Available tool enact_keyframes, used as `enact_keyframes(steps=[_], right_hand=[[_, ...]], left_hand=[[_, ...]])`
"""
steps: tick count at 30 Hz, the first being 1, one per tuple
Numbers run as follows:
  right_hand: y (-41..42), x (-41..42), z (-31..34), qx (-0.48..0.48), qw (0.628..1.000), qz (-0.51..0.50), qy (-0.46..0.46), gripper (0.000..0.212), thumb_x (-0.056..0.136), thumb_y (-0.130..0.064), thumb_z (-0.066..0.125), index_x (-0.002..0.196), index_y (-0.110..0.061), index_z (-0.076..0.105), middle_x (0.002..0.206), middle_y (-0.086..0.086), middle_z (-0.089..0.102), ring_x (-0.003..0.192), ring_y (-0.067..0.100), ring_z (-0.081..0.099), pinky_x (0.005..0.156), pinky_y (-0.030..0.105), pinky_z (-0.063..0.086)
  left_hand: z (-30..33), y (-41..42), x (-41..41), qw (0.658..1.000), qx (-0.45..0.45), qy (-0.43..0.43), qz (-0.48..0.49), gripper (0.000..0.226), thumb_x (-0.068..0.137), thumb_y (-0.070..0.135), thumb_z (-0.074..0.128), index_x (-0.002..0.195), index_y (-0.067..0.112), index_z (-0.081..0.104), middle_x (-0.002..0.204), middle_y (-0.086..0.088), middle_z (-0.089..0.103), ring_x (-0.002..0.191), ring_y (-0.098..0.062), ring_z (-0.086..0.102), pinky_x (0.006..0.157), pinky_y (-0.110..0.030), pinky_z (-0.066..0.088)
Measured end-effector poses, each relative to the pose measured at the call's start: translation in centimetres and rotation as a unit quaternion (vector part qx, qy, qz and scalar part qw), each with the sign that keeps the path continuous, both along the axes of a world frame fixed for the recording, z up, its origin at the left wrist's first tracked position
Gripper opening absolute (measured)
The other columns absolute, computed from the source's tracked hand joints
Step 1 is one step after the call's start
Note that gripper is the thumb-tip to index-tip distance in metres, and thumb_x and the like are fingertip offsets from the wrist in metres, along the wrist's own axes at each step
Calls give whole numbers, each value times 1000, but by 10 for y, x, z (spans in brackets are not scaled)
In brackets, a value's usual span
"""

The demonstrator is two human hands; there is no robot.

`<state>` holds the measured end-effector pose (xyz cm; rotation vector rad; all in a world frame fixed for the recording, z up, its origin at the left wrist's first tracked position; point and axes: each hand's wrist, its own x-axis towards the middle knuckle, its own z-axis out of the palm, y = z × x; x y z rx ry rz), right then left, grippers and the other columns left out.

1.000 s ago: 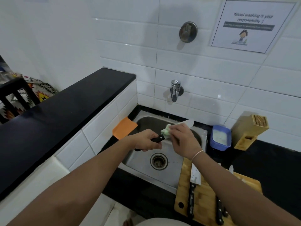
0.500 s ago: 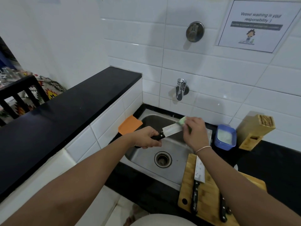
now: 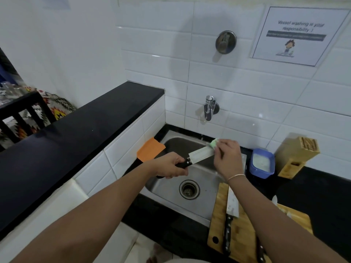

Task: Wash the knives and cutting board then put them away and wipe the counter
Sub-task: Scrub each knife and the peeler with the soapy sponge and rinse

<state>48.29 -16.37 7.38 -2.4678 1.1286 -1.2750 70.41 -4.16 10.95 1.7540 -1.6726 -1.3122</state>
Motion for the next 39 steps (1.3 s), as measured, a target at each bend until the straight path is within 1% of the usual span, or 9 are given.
enact_keyframes(steps=[2, 6, 9, 15, 20, 23, 28, 34, 39], right_hand=[[5, 10, 3, 0, 1000, -22, 4, 14, 83, 1, 68, 95, -1, 74, 99, 13, 67, 94, 29, 55, 89, 40, 48], [41, 41, 6, -65, 983, 165, 44, 12, 82, 1, 61, 87, -4, 72, 99, 11, 68, 92, 23, 56, 89, 36, 48], [34, 32, 1, -69, 976, 203, 41, 17, 82, 5, 67, 97, -1, 74, 105, 12, 68, 96, 24, 58, 93, 33, 47], [-26, -19, 9, 57, 996, -49, 51, 15, 87, -1, 64, 99, 2, 72, 102, 18, 68, 98, 37, 57, 92, 38, 44], [-46, -20, 38, 210, 944, -192, -168, 21, 97, -18, 59, 105, -4, 73, 104, 10, 69, 95, 23, 60, 87, 28, 45], [-48, -10, 54, 218, 932, -186, -221, 23, 98, -23, 59, 107, -8, 74, 107, 8, 70, 96, 22, 62, 91, 33, 50], [-28, 11, 59, 151, 975, -89, -135, 15, 95, -15, 64, 101, -7, 74, 98, 5, 67, 92, 19, 57, 82, 19, 36], [-7, 18, 16, -10, 986, 145, 77, 11, 88, -7, 67, 95, -4, 76, 101, 10, 68, 96, 24, 56, 92, 28, 43], [-25, 7, 10, -1, 1000, 4, 22, 9, 81, 0, 70, 88, -2, 75, 95, 14, 69, 89, 33, 57, 84, 39, 48]], left_hand=[[-1, -4, -4, 1000, -5, -5, 2, 6, 96, 16, 69, 95, 10, 69, 65, 1, 55, 53, -10, 49, 51, -25, 44], [5, -11, -1, 1000, -6, -8, -4, 15, 97, 19, 69, 88, 9, 62, 62, 2, 54, 50, -10, 50, 50, -24, 44], [7, -12, 4, 1000, 2, -6, -17, 14, 98, 19, 69, 87, 13, 61, 59, 7, 53, 49, -8, 49, 50, -23, 44], [5, -13, 4, 999, 19, -2, -37, 9, 98, 19, 68, 94, 12, 64, 63, 4, 53, 50, -9, 49, 52, -25, 45], [9, -20, 4, 1000, 24, 10, -10, 29, 103, 40, 56, 99, 12, 62, 65, 2, 51, 45, -11, 46, 47, -26, 41], [8, -28, 4, 999, 37, -20, 30, 50, 107, 52, 38, 105, 8, 61, 67, -2, 48, 44, -12, 41, 47, -27, 37], [-2, -36, -1, 988, -42, -149, 29, 28, 106, 43, 48, 96, 17, 53, 78, 3, 53, 63, -11, 46, 58, -25, 38], [-1, -46, -6, 970, -150, -188, 25, 25, 95, 37, 68, 95, 19, 51, 88, -5, 62, 80, -26, 60, 73, -42, 48], [2, -45, -4, 965, -177, -185, 48, 20, 93, 37, 70, 98, 21, 61, 91, -1, 67, 83, -20, 63, 78, -43, 51]])
